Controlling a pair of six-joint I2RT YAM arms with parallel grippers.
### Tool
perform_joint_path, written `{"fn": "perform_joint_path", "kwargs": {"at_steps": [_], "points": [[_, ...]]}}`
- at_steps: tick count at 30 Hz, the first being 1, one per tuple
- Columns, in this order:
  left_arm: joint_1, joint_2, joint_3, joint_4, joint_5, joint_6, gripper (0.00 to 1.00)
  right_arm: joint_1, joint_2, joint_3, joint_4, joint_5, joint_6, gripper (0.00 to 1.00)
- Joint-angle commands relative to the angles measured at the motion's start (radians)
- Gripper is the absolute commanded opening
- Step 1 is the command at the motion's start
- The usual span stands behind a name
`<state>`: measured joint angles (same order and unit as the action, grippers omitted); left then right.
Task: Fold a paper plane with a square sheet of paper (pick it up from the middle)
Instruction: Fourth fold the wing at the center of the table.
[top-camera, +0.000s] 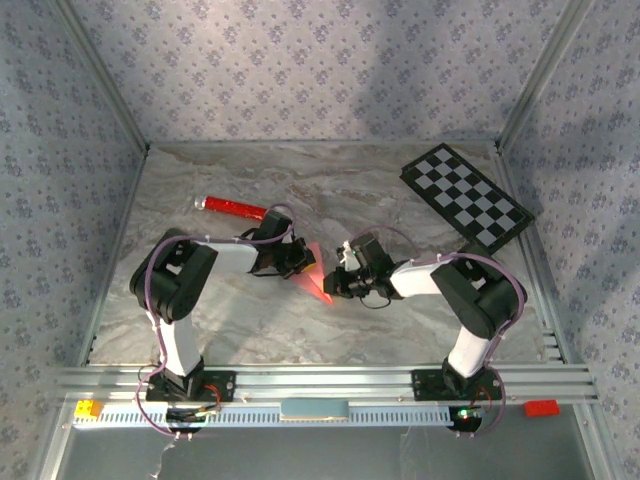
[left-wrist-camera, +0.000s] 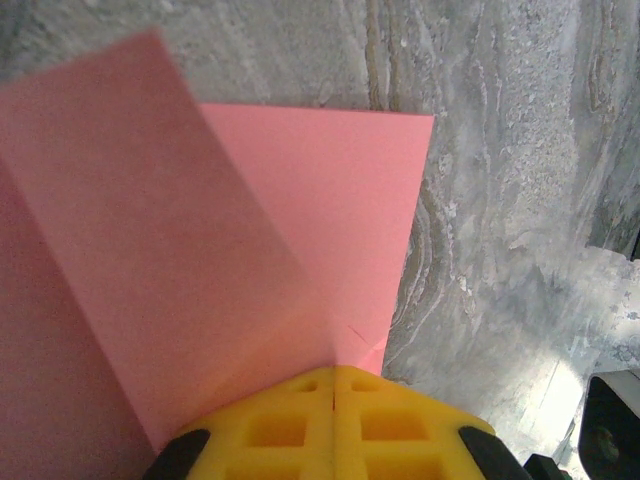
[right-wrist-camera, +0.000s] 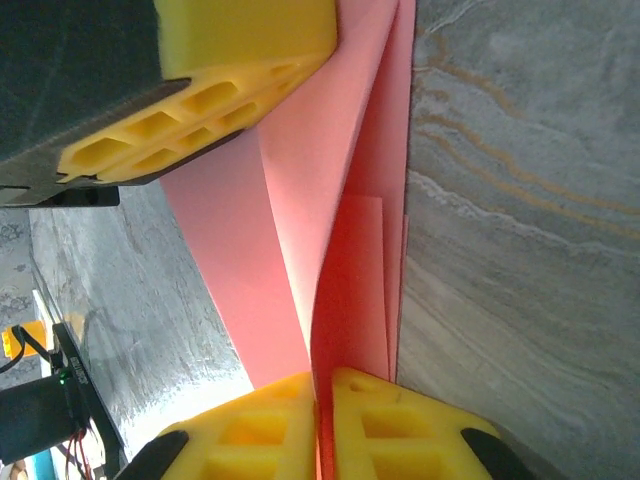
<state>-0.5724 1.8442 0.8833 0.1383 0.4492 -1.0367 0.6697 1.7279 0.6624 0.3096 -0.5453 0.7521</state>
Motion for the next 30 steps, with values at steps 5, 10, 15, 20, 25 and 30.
{"fn": "perform_joint_path", "kwargs": {"at_steps": [5,10,15,20,25,30], "points": [[-0.007,0.012,-0.019,-0.051,-0.015,0.015,0.06,0.014,0.007,-0.048,-0.07,-0.019,0.004,0.08],[-0.007,0.011,-0.022,-0.05,-0.018,0.014,0.06,0.016,0.008,-0.055,-0.064,-0.018,0.013,0.07],[-0.006,0.007,-0.023,-0.049,-0.018,0.014,0.06,0.016,-0.028,-0.055,-0.082,-0.013,0.015,0.1],[-0.006,0.007,-0.025,-0.051,-0.024,0.014,0.06,0.012,-0.05,-0.072,-0.088,-0.016,0.017,0.11],[-0.007,0.01,-0.025,-0.05,-0.023,0.011,0.06,0.014,-0.043,-0.088,-0.076,-0.027,0.021,0.08],[-0.007,0.01,-0.025,-0.051,-0.026,0.011,0.06,0.014,-0.043,-0.096,-0.074,-0.03,0.027,0.09]]}}
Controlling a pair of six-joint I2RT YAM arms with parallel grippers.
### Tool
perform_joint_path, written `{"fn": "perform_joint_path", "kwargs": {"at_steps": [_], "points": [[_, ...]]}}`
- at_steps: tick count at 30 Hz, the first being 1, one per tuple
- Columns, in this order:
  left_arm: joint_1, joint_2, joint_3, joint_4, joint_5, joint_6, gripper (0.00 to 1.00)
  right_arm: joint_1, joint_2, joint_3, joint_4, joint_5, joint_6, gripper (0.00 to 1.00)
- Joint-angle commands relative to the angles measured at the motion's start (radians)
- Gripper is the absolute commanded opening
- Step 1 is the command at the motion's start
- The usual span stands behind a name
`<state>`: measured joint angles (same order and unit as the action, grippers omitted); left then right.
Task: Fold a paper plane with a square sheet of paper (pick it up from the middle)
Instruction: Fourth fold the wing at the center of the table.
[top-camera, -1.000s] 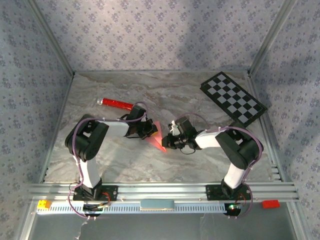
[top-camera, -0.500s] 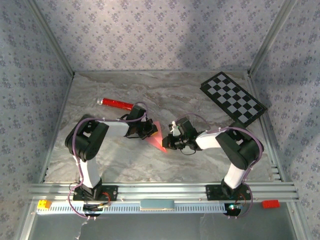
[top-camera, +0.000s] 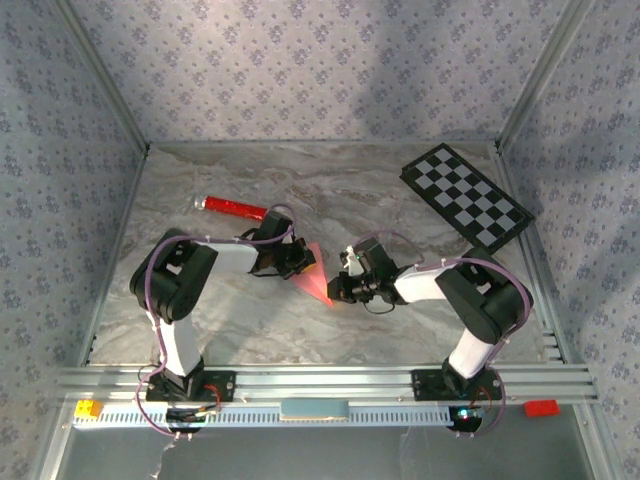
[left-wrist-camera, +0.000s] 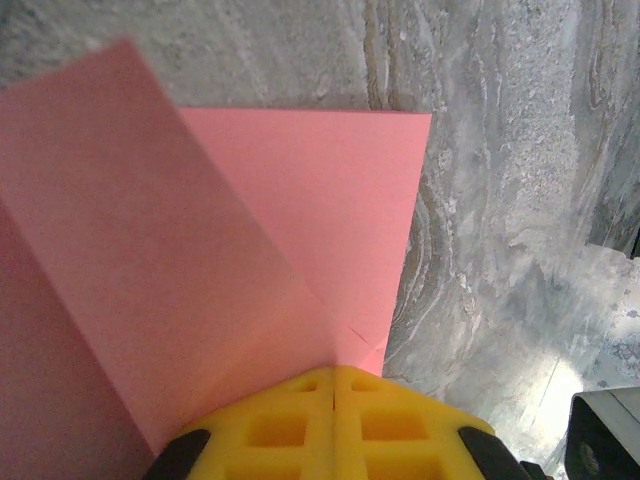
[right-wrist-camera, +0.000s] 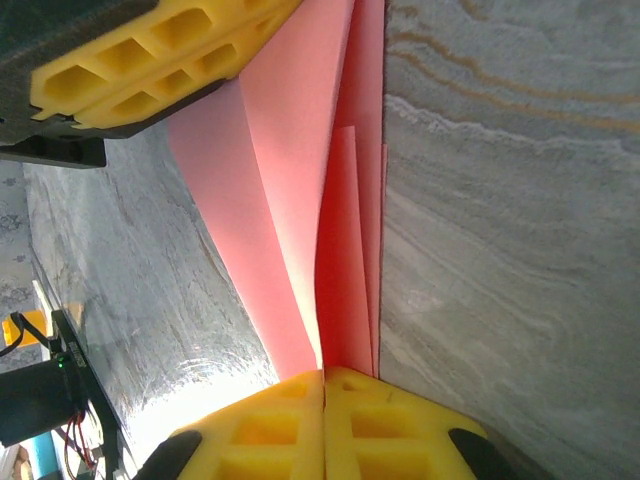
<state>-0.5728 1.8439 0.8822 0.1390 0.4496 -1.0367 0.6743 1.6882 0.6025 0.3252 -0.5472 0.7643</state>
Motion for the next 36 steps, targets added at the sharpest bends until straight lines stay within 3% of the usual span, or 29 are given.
{"fn": "perform_joint_path", "kwargs": {"at_steps": [1,8,17,27,36], "points": [[-0.006,0.011,-0.024,-0.05,-0.026,0.01,0.06,0.008,-0.008,-0.035,-0.096,-0.027,0.014,0.09],[-0.006,0.009,-0.024,-0.052,-0.026,0.01,0.06,0.006,-0.042,-0.036,-0.152,-0.005,-0.013,0.1],[-0.005,0.008,-0.026,-0.051,-0.027,0.009,0.06,0.006,-0.02,-0.056,-0.13,-0.013,-0.007,0.03],[-0.006,0.006,-0.027,-0.052,-0.029,0.008,0.06,0.004,-0.065,-0.069,-0.173,-0.007,-0.02,0.12],[-0.005,0.005,-0.028,-0.052,-0.029,0.008,0.06,0.005,-0.036,-0.069,-0.17,-0.008,-0.024,0.05]]}}
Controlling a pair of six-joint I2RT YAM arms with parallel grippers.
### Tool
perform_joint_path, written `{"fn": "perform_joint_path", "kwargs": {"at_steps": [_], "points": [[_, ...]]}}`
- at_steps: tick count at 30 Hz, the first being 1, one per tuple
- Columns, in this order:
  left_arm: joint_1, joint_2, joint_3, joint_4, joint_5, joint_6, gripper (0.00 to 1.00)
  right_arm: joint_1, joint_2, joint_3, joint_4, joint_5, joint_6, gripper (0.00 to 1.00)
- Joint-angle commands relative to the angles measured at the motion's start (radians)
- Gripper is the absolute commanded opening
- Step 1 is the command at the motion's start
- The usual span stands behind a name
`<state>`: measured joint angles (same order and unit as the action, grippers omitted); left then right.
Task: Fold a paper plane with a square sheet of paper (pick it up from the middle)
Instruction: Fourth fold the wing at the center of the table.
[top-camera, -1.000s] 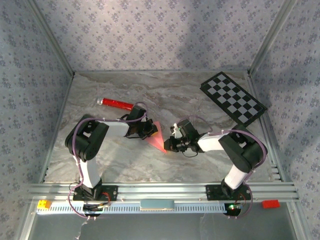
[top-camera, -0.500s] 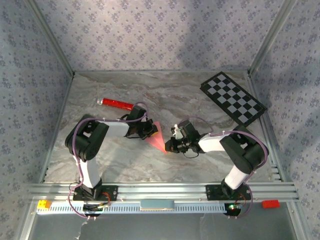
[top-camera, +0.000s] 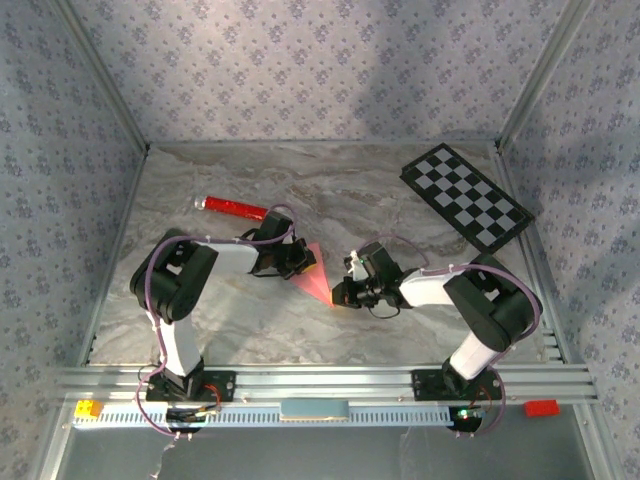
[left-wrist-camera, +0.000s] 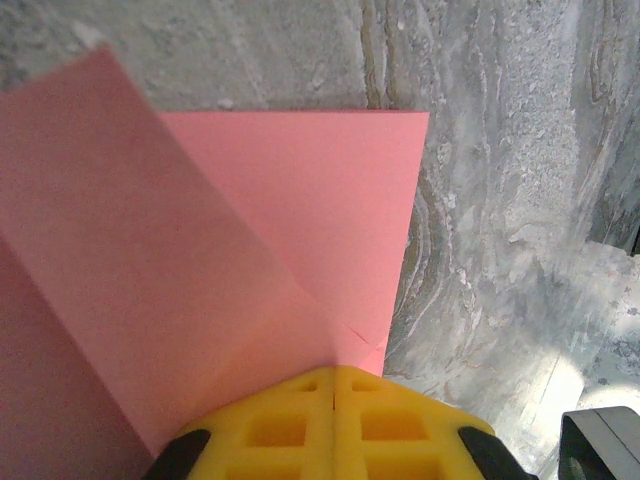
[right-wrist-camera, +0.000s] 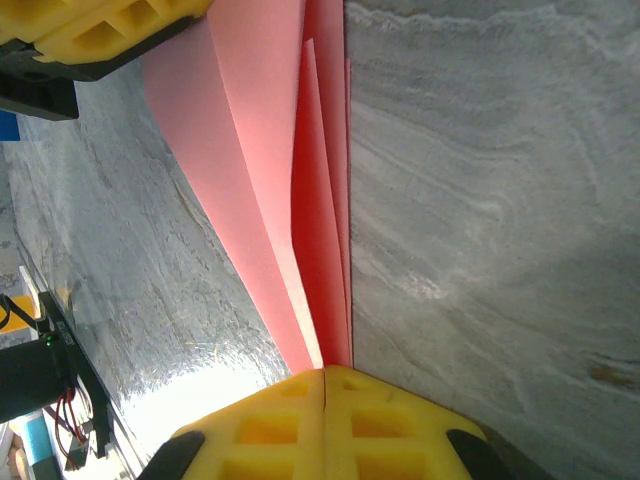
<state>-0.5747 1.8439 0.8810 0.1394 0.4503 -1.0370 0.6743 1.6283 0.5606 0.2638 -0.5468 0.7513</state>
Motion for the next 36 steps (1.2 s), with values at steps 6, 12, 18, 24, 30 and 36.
{"fn": "perform_joint_path", "kwargs": {"at_steps": [6,12,18,24,30,36], "points": [[-0.004,0.003,-0.028,-0.053,-0.032,0.008,0.06,0.005,-0.011,-0.026,-0.151,0.003,-0.023,0.1],[-0.002,0.003,-0.028,-0.055,-0.032,0.009,0.06,0.006,-0.019,-0.033,-0.172,0.011,-0.035,0.08],[-0.004,0.003,-0.026,-0.057,-0.033,0.01,0.05,0.008,-0.004,-0.028,-0.168,0.009,-0.031,0.05],[-0.003,0.003,-0.028,-0.058,-0.034,0.01,0.05,0.007,-0.034,-0.025,-0.197,0.011,-0.044,0.11],[-0.002,0.003,-0.029,-0.055,-0.034,0.007,0.05,0.013,-0.018,-0.018,-0.25,0.035,-0.071,0.07],[-0.004,0.002,-0.032,-0.054,-0.034,0.006,0.05,0.021,-0.003,-0.001,-0.271,0.061,-0.068,0.04]]}}
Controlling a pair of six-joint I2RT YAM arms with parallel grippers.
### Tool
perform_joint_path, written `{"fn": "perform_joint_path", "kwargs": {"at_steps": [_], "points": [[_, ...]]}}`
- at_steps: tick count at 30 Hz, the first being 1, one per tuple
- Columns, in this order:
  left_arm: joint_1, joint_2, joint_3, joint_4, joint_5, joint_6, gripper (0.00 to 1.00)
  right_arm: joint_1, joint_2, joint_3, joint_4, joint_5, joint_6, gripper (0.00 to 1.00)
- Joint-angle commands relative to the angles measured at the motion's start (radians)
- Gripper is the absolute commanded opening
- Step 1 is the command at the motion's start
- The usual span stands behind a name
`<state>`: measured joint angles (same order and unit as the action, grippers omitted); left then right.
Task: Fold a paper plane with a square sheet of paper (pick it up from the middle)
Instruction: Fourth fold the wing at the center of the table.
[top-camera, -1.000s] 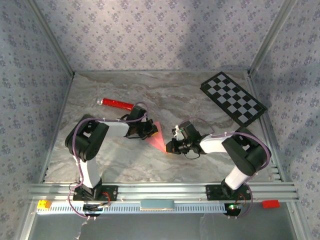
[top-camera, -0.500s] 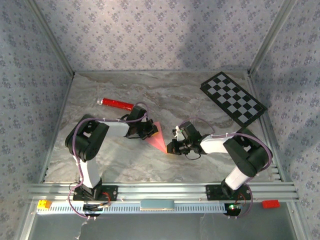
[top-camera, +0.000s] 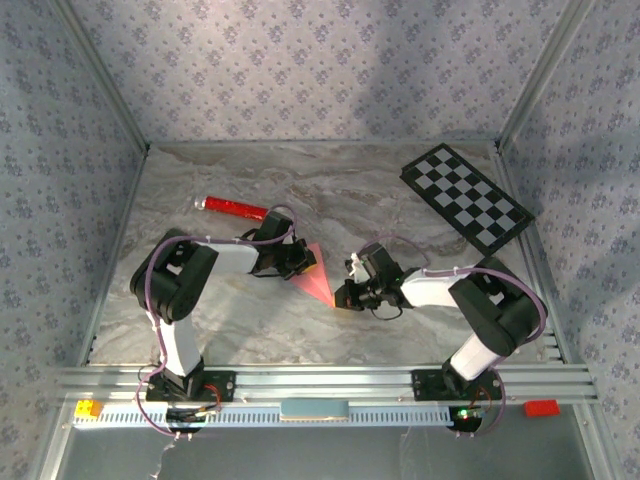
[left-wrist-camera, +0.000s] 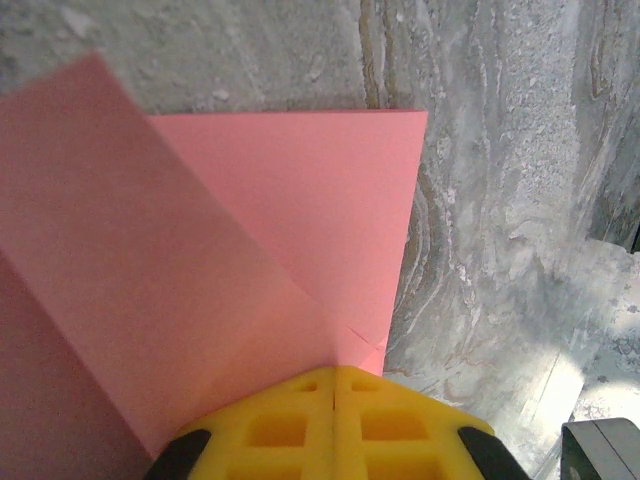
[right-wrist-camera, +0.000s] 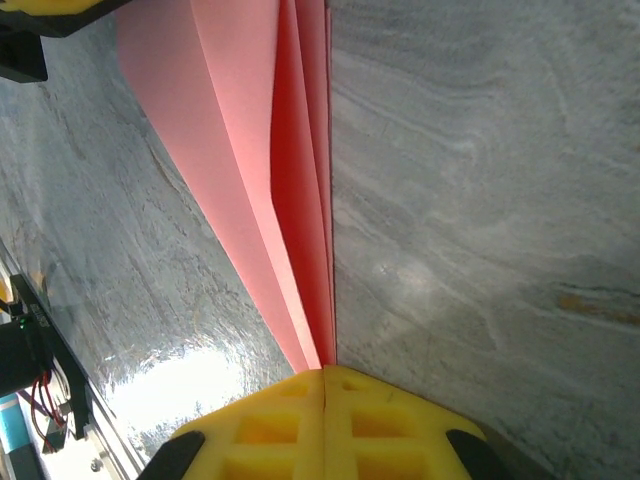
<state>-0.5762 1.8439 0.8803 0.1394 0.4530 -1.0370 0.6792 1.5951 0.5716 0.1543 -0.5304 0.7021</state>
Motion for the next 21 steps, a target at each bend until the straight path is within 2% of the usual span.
{"fn": "perform_joint_path", "kwargs": {"at_steps": [1,6,10,13,18,21], "points": [[-0.001,0.002,-0.031,-0.054,-0.037,0.006,0.05,0.017,0.022,-0.007,-0.168,0.049,-0.018,0.05],[-0.002,-0.003,-0.034,-0.055,-0.038,0.009,0.05,0.01,-0.061,0.02,-0.205,0.078,-0.017,0.13],[-0.001,-0.003,-0.032,-0.057,-0.04,0.011,0.05,-0.001,-0.128,0.051,-0.194,0.072,-0.008,0.15],[-0.002,0.0,-0.031,-0.056,-0.04,0.011,0.05,-0.001,-0.12,0.088,-0.149,0.019,-0.006,0.11],[-0.002,0.003,-0.038,-0.047,-0.039,0.006,0.05,0.018,-0.013,0.181,-0.094,-0.054,0.007,0.04],[-0.001,0.003,-0.038,-0.048,-0.037,0.008,0.05,0.032,0.057,0.231,-0.11,-0.043,0.006,0.03]]}}
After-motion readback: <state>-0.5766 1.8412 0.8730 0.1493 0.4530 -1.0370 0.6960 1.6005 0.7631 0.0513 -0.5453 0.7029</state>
